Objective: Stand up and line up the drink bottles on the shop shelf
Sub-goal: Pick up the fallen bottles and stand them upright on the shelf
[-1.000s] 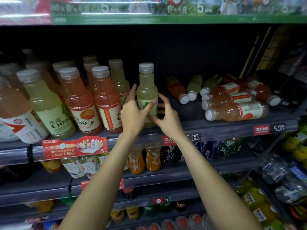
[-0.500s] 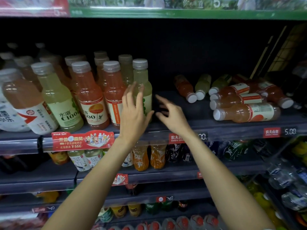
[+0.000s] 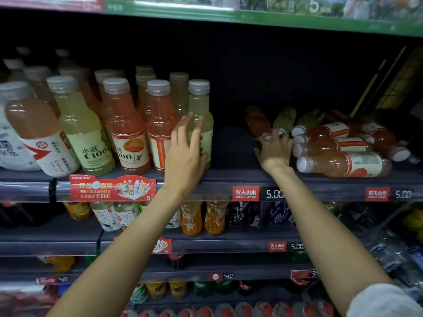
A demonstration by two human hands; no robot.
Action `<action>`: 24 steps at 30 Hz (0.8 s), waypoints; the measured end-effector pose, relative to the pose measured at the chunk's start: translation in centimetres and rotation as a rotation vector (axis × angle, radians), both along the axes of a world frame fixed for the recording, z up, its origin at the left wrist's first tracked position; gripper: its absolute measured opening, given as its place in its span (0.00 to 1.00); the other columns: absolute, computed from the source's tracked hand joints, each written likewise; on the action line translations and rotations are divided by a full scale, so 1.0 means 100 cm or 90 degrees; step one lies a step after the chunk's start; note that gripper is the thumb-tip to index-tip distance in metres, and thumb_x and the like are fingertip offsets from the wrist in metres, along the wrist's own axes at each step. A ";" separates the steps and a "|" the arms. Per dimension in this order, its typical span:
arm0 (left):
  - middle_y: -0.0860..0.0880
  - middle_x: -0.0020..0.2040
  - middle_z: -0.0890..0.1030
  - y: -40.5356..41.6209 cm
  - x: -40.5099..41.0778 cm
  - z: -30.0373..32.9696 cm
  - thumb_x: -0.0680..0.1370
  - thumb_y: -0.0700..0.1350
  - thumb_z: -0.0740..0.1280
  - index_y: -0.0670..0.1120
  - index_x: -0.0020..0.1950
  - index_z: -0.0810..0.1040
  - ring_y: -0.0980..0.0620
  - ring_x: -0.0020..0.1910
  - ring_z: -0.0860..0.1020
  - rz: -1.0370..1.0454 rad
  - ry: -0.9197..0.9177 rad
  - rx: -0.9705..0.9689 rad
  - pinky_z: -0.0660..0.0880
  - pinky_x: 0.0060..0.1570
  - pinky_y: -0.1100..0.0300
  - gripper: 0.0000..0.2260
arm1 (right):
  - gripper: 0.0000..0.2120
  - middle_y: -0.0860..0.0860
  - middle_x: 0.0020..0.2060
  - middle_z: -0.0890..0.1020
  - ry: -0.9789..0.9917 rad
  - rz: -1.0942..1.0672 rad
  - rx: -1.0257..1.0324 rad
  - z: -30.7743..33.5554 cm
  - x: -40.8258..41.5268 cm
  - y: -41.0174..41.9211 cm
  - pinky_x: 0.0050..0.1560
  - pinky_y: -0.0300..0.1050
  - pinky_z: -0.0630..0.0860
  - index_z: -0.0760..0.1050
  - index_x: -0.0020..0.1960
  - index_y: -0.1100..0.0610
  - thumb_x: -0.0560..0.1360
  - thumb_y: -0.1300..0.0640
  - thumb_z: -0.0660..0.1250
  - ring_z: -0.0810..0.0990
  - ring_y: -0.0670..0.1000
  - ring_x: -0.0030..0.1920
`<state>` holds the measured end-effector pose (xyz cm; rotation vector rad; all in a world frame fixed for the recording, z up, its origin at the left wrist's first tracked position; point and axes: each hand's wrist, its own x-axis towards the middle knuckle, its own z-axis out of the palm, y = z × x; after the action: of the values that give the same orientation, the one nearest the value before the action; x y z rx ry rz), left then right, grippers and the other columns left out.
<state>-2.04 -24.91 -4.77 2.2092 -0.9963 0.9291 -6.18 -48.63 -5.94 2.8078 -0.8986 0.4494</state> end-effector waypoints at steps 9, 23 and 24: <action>0.35 0.73 0.63 -0.008 -0.006 0.035 0.74 0.46 0.72 0.37 0.75 0.57 0.37 0.65 0.72 0.048 0.033 -0.062 0.76 0.49 0.53 0.37 | 0.21 0.62 0.63 0.64 -0.089 0.153 0.063 0.012 -0.054 0.044 0.42 0.51 0.75 0.69 0.62 0.55 0.72 0.53 0.71 0.78 0.65 0.46; 0.37 0.68 0.69 -0.008 0.001 0.043 0.73 0.48 0.73 0.41 0.78 0.51 0.37 0.62 0.73 0.052 0.077 0.004 0.75 0.53 0.49 0.41 | 0.22 0.47 0.50 0.78 -0.617 0.389 0.479 0.091 -0.021 0.058 0.51 0.31 0.73 0.70 0.60 0.59 0.69 0.61 0.73 0.78 0.46 0.51; 0.37 0.68 0.69 -0.007 0.001 0.043 0.73 0.48 0.72 0.42 0.78 0.51 0.37 0.62 0.73 0.052 0.079 0.008 0.75 0.53 0.48 0.41 | 0.21 0.47 0.50 0.78 -0.625 0.385 0.528 0.091 -0.012 0.058 0.50 0.33 0.73 0.70 0.61 0.60 0.70 0.61 0.73 0.78 0.43 0.50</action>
<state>-1.89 -25.64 -0.44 2.3021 -0.8623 0.8112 -7.40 -42.82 3.12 3.5524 -0.2814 2.0856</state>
